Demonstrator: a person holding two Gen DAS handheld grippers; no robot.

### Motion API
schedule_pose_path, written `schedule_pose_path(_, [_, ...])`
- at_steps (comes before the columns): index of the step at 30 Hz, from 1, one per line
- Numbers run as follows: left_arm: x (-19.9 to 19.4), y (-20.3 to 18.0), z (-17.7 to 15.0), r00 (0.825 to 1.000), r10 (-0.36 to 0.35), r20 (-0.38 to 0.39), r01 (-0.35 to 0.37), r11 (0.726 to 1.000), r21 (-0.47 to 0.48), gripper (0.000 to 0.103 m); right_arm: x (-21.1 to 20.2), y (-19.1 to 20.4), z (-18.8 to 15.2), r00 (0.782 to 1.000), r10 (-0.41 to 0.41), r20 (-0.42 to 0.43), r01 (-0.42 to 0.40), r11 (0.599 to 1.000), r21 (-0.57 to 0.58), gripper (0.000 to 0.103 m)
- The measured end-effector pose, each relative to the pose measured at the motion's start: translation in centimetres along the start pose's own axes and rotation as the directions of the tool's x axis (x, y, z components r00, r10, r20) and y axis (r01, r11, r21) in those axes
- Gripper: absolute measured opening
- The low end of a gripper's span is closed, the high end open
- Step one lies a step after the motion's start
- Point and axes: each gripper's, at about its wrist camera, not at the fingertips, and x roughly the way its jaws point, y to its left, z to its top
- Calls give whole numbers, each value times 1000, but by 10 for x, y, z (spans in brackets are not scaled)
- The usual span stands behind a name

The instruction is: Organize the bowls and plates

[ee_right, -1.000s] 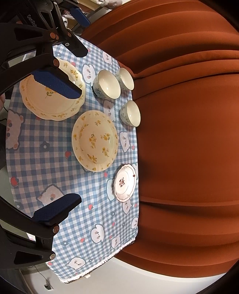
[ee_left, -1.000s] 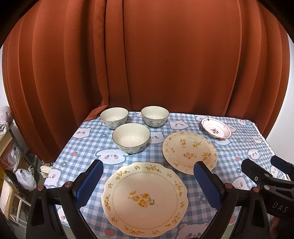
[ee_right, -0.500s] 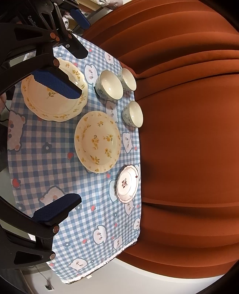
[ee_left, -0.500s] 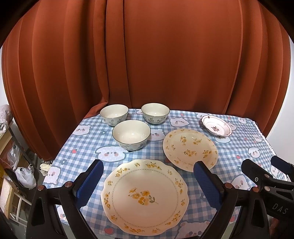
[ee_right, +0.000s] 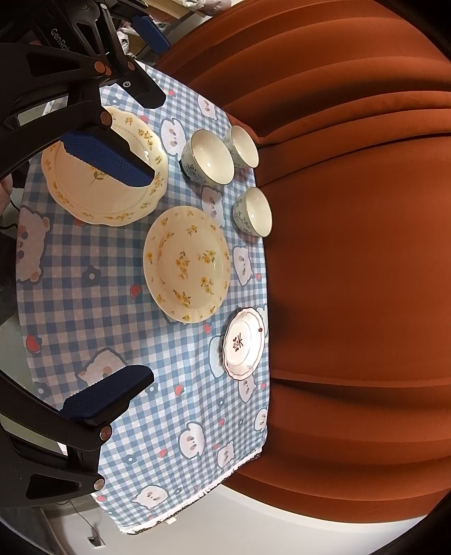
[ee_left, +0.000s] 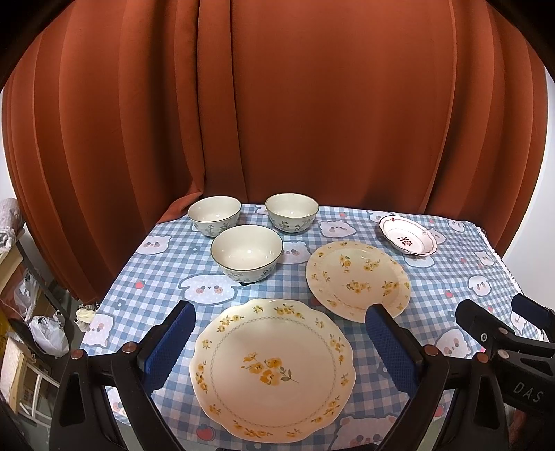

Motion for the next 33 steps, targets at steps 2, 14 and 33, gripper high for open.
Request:
schedule_pose_path(2, [0,0,0,1000,-1,-1,1,1000,0,99,0,-1,0,1000,-2,1,2,1000,0,103])
schedule_pose_path(14, [-4,-8,-1,1000,5,4,-5,1000,3,99,-4,-9,-1,1000,0,9,0,1000,1,103])
schedule_pose_path(33, [43,24,-11,989,51,-138,-49,999,12,90,44,30,-9,992,58,-112,-62,997,-35,98])
